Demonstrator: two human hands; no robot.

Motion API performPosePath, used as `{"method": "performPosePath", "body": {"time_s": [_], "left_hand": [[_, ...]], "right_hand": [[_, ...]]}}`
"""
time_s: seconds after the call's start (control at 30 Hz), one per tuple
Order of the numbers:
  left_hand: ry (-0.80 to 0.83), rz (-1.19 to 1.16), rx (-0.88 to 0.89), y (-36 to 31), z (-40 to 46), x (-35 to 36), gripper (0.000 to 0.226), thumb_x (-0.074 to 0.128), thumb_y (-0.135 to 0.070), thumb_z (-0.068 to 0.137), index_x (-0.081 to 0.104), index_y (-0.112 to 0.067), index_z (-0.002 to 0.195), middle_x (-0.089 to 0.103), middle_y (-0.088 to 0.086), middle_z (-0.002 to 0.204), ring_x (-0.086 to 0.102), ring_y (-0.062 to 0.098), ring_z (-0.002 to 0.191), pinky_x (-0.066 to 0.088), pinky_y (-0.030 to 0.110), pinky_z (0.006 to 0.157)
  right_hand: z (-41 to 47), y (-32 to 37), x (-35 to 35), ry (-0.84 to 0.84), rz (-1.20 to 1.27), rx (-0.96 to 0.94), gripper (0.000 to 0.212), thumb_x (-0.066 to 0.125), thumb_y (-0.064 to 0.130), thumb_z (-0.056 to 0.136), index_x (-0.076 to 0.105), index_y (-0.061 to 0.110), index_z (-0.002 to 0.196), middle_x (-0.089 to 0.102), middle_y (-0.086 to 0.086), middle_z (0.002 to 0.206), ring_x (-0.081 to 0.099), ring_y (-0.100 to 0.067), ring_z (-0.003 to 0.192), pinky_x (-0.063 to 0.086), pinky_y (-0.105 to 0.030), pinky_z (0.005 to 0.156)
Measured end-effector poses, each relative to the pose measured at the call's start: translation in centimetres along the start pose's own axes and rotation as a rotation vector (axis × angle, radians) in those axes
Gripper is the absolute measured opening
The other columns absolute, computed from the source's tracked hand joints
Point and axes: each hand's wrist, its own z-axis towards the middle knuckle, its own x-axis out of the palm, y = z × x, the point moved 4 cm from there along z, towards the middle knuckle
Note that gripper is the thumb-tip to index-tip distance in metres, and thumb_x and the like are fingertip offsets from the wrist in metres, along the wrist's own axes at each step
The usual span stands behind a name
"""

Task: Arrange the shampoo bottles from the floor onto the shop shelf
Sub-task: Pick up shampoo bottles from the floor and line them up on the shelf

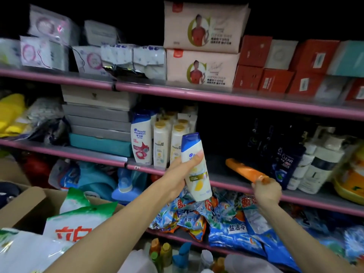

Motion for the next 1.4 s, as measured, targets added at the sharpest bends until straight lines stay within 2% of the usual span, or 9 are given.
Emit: {"method": "performPosePath", "body": {"time_s": [0.13,0.33,0.4,0.53,0.6,0.97,1.13,1.27,1.4], "left_hand": [[0.054,0.03,0.008,-0.4,0.6,0.4,0.047,0.071,-0.05,0.072,0.065,-0.022,0.11,0.073,0.001,0.105,0.068,0.017,0.099,0.054,0.035,0.088],[0.011,-0.028,-0.044,-0.6,1.2,1.1,0.061,0.076,-0.053,0.062,0.067,-0.013,0.107,0.075,0.006,0.091,0.073,0.019,0.078,0.057,0.028,0.063],[0.013,-0.018,-0.041,-0.6,1.3,1.5,0.062,0.075,-0.053,0.061,0.067,-0.011,0.106,0.075,0.005,0.088,0.072,0.018,0.075,0.056,0.026,0.061],[0.027,0.068,-0.031,-0.5,1.7,2.2,0.066,0.076,-0.059,0.058,0.067,-0.015,0.106,0.075,0.008,0.09,0.072,0.02,0.078,0.056,0.029,0.065],[0.038,0.085,-0.014,-0.6,2.0,2.3,0.062,0.076,-0.06,0.06,0.067,-0.018,0.104,0.075,0.007,0.09,0.072,0.019,0.078,0.055,0.028,0.065],[-0.02,0.107,-0.043,0.2,3.9,2.9,0.026,0.07,-0.037,0.082,0.066,-0.012,0.085,0.072,0.007,0.069,0.068,0.016,0.057,0.053,0.024,0.052],[-0.015,0.253,-0.003,0.1,5.2,2.3,0.019,0.069,-0.035,0.083,0.07,-0.022,0.096,0.074,0.005,0.093,0.069,0.017,0.085,0.056,0.031,0.076],[0.014,0.434,0.085,-1.8,6.6,1.8,0.026,0.072,-0.034,0.082,0.063,-0.021,0.102,0.07,-0.005,0.09,0.066,0.003,0.08,0.052,0.015,0.068],[-0.053,0.861,0.402,-6.6,8.5,0.9,0.058,0.077,-0.022,0.076,0.049,-0.017,0.126,0.062,-0.001,0.11,0.06,0.009,0.096,0.051,0.021,0.082]], "right_hand": [[0.6,0.5,-1.1,0.005,-0.265,-0.193,0.029,0.06,0.009,0.09,0.059,-0.011,0.111,0.063,-0.031,0.105,0.059,-0.045,0.098,0.046,-0.045,0.08],[-1.4,5.3,-0.7,0.169,-0.474,-0.503,0.062,0.062,0.017,0.09,0.034,0.006,0.143,0.026,-0.022,0.139,0.048,-0.043,0.114,0.043,-0.043,0.096],[-3.2,8.6,-0.5,0.213,-0.311,-0.659,0.055,0.063,0.025,0.09,0.041,0.016,0.14,0.036,-0.012,0.134,0.056,-0.03,0.108,0.047,-0.035,0.09],[-7.4,13.7,1.3,0.831,0.308,-0.469,0.047,0.06,0.035,0.089,0.044,0.039,0.133,0.07,-0.004,0.107,0.07,-0.017,0.094,0.055,-0.022,0.077],[-8.5,14.8,2.0,0.946,0.365,-0.512,0.042,0.061,0.025,0.091,0.049,0.036,0.13,0.074,-0.005,0.093,0.071,-0.015,0.088,0.055,-0.021,0.07],[-6.4,14.9,3.5,0.759,0.26,-0.65,0.026,0.068,0.014,0.086,0.064,0.034,0.101,0.071,-0.009,0.088,0.071,-0.016,0.077,0.058,-0.033,0.062],[-4.2,14.1,5.1,0.92,0.27,-0.35,0.054,0.081,0.017,0.072,0.055,0.015,0.12,0.075,-0.011,0.089,0.073,-0.023,0.086,0.058,-0.036,0.078],[-3.3,15.2,5.9,0.863,0.231,-0.48,0.034,0.081,0.012,0.072,0.066,0.016,0.103,0.075,-0.005,0.09,0.073,-0.019,0.085,0.057,-0.033,0.075],[-2.1,16.0,7.7,0.715,0.259,-0.549,0.039,0.079,0.009,0.074,0.061,0.018,0.108,0.072,-0.002,0.096,0.071,-0.016,0.087,0.058,-0.034,0.079]]}}
